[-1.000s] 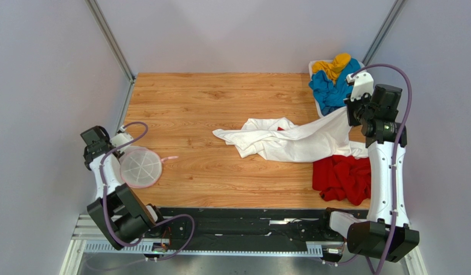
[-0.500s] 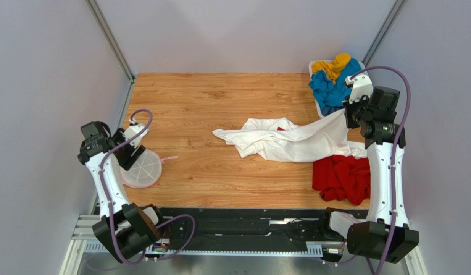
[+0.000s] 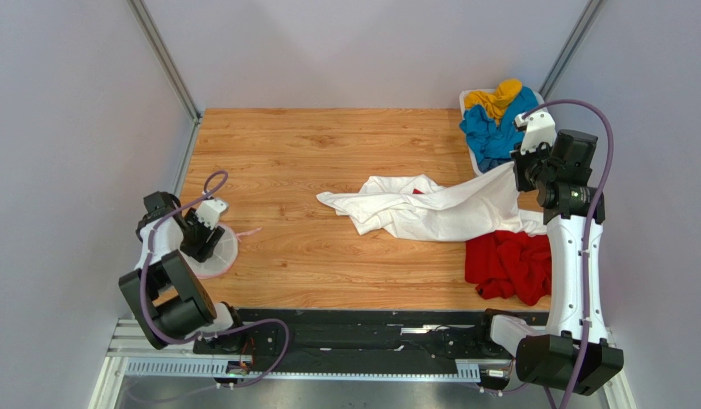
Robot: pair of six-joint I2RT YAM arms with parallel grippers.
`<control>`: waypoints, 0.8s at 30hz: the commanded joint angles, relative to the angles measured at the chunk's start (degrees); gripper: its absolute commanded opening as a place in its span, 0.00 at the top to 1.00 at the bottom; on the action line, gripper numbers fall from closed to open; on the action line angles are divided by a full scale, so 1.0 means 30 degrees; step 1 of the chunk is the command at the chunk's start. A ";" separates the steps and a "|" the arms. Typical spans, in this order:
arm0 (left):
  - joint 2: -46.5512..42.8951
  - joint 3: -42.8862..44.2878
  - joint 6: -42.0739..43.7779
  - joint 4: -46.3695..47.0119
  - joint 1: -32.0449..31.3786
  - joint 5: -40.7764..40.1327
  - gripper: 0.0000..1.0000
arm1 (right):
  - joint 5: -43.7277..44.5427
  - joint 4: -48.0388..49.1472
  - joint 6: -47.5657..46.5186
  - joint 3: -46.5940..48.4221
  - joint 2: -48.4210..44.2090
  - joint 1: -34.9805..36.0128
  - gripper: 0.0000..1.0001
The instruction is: Fold and stack the t-shirts
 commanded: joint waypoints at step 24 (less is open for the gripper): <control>-0.0899 -0.3346 0.4409 0.4028 0.4454 -0.4866 0.39 | -0.0509 0.0680 0.0450 -0.0622 -0.0258 0.0130 1.00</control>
